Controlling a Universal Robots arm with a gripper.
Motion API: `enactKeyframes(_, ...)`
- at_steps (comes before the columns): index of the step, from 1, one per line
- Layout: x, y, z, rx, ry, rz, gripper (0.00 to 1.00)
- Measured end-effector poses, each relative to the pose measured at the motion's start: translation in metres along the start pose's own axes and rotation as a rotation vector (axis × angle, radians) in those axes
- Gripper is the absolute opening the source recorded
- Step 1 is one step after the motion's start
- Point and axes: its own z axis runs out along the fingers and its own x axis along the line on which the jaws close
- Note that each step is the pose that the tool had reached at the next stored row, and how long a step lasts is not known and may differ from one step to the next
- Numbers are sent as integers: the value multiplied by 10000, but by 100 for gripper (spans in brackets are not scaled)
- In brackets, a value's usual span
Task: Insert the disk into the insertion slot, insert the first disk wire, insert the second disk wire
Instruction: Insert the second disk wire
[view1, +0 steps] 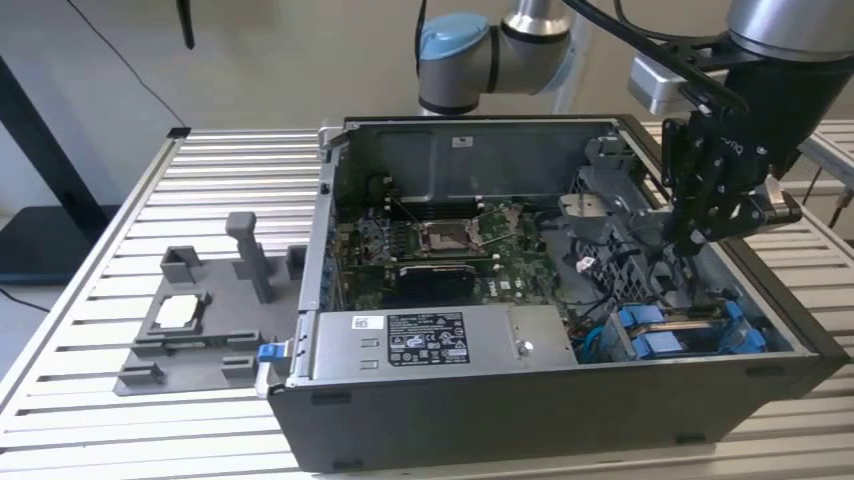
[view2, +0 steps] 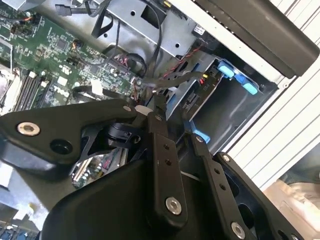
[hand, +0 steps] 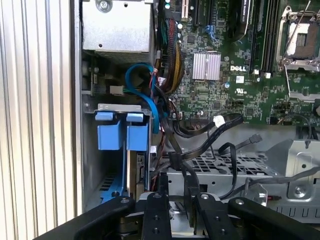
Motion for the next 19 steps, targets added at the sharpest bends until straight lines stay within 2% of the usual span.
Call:
enactKeyframes(5,0,70,-6,92,12,-177,27)
enactKeyframes(9,1,92,-7,95,20,-431,27)
enactKeyframes(14,2,103,-9,85,1,-888,27)
enactKeyframes(19,14,144,-5,98,-18,-1099,27)
